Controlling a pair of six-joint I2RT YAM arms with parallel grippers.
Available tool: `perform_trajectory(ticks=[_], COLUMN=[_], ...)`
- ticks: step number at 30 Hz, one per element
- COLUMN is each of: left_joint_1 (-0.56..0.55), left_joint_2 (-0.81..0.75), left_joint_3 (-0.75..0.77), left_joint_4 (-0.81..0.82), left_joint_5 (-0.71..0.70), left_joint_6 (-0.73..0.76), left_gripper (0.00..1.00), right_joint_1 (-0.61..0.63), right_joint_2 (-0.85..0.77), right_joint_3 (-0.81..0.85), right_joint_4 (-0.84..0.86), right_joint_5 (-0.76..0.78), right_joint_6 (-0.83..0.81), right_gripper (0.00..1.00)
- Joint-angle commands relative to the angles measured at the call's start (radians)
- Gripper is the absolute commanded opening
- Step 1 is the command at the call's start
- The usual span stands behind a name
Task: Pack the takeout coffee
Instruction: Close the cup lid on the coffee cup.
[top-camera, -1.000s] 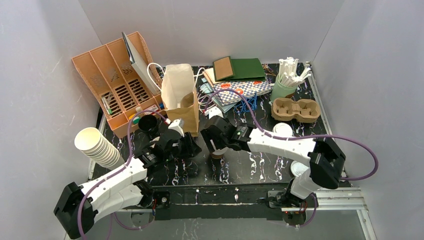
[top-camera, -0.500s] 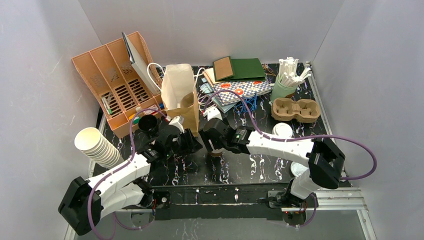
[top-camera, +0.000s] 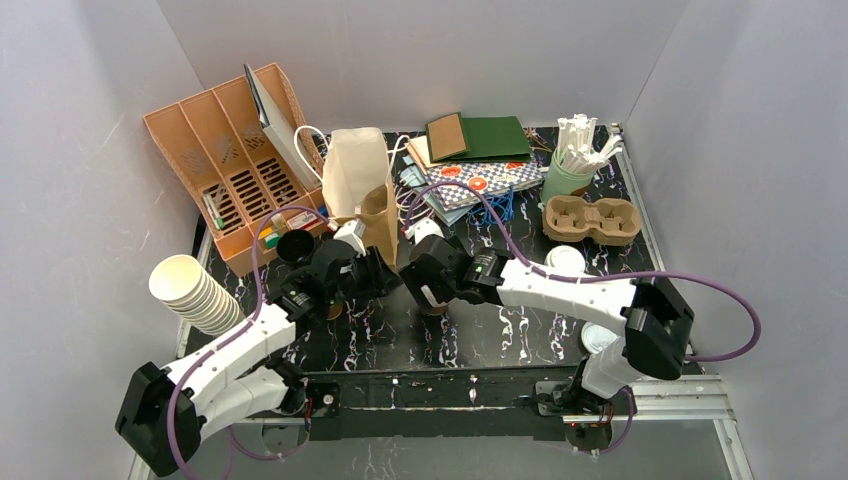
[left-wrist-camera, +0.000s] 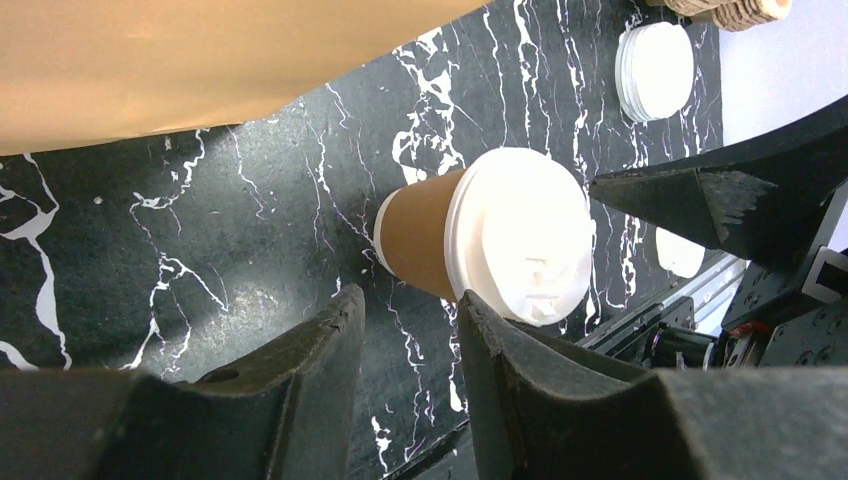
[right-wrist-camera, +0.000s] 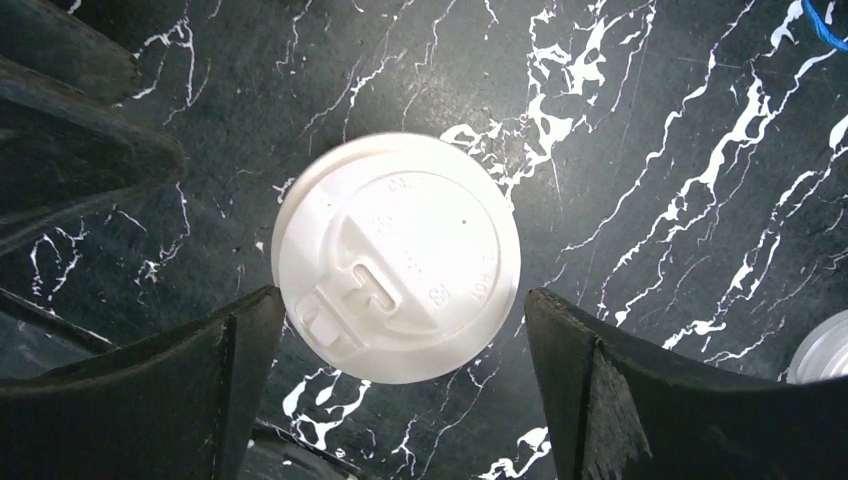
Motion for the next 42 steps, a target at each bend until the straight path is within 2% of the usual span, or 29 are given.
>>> perform_trajectory(ticks=[1,11,15,19,23,26,27,30,33,37,42], left_joint_1=[0.005,0.004,-0.013,-0.099,-0.218,-0.305,-0.327,-0.380,-0.403,-0.407,-0.409], left_joint_2=[-0.026,-0.001,0.029,0.049,0.079,0.125,0.149,0.235,0.308,0.404,0.495], left_joint_3=[0.030,0.101,0.148,0.185,0.229,0.291,0.315,0.402,0.466,0.548,0.638], left_joint_4=[-0.058,-0.103,-0.130,-0.175,-0.224,-0.274,-0.293,-0.358,-0.396,-0.442,-0.491], left_joint_5=[-0.004,0.016,0.010,-0.099,-0.230,-0.327,-0.353,-0.399,-0.408,-0.418,-0.419], left_joint_6=[0.036,0.127,0.129,0.138,0.136,0.142,0.151,0.185,0.204,0.224,0.241], left_gripper=[0.38,0.45,0.54,0.65,0.71,0.75,0.79,0.97,0.98,0.95,0.96], right_joint_1=[0.006,0.006,-0.001,-0.072,-0.253,-0.343,-0.359,-0.385,-0.391,-0.391,-0.394], right_joint_2=[0.003,-0.070,-0.127,-0.224,-0.324,-0.384,-0.399,-0.422,-0.431,-0.462,-0.520], right_joint_3=[0.060,0.088,0.067,-0.005,-0.125,-0.197,-0.214,-0.244,-0.268,-0.338,-0.412], right_joint_4=[-0.079,-0.083,-0.104,-0.104,-0.042,0.006,0.020,0.038,0.063,0.137,0.206], right_joint_5=[0.013,0.003,0.039,0.043,-0.155,-0.265,-0.289,-0.334,-0.372,-0.392,-0.392], right_joint_6=[-0.013,0.017,0.080,0.146,0.171,0.192,0.195,0.202,0.228,0.313,0.372], right_gripper=[0.98,0.98,0.98,0.98,0.93,0.90,0.89,0.89,0.88,0.79,0.74])
